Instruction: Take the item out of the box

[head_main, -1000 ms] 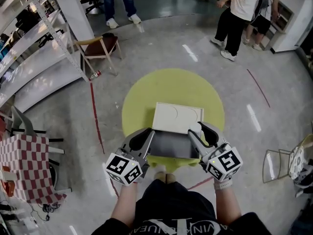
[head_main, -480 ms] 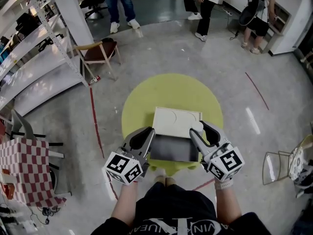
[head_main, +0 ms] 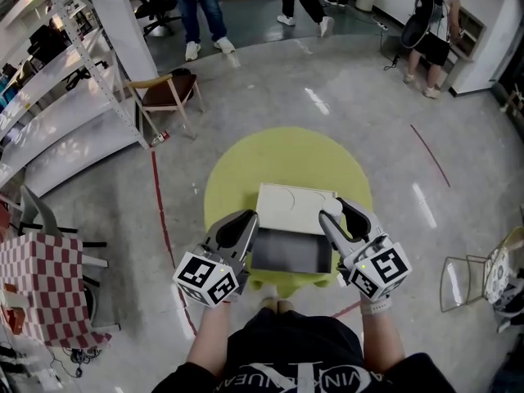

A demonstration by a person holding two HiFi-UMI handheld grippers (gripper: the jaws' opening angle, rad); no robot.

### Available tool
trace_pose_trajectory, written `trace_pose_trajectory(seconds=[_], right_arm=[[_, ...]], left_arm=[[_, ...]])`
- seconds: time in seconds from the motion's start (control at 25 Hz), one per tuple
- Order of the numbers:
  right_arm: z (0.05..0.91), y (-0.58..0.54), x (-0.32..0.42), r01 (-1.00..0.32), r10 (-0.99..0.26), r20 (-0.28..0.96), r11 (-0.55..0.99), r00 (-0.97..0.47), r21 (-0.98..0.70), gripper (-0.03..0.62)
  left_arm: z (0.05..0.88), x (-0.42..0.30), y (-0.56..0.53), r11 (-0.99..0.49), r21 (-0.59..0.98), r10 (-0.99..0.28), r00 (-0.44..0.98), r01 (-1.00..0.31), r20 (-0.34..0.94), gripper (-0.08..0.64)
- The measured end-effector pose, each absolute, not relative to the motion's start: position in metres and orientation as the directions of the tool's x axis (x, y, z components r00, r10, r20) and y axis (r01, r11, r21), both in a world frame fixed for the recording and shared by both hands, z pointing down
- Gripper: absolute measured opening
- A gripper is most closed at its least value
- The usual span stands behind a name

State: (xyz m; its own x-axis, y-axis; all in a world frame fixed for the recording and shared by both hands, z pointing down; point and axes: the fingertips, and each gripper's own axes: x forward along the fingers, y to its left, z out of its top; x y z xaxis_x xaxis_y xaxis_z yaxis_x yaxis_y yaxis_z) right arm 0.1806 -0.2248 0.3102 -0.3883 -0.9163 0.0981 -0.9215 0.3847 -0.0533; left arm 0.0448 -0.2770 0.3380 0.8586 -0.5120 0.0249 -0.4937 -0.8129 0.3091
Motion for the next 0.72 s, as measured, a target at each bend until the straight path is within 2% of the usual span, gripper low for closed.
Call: trace_pose_trajectory(seconds=[0.72], right_arm=[[0.290,-0.221,0.183,-0.922,-0.921,0.048,0.384,-0.386,-0.045,0.163]], left_arm=[[0.331,0.043,-0.275,-0.808,0.311,-0.524,0.852,-0.501,0.011,0.032]])
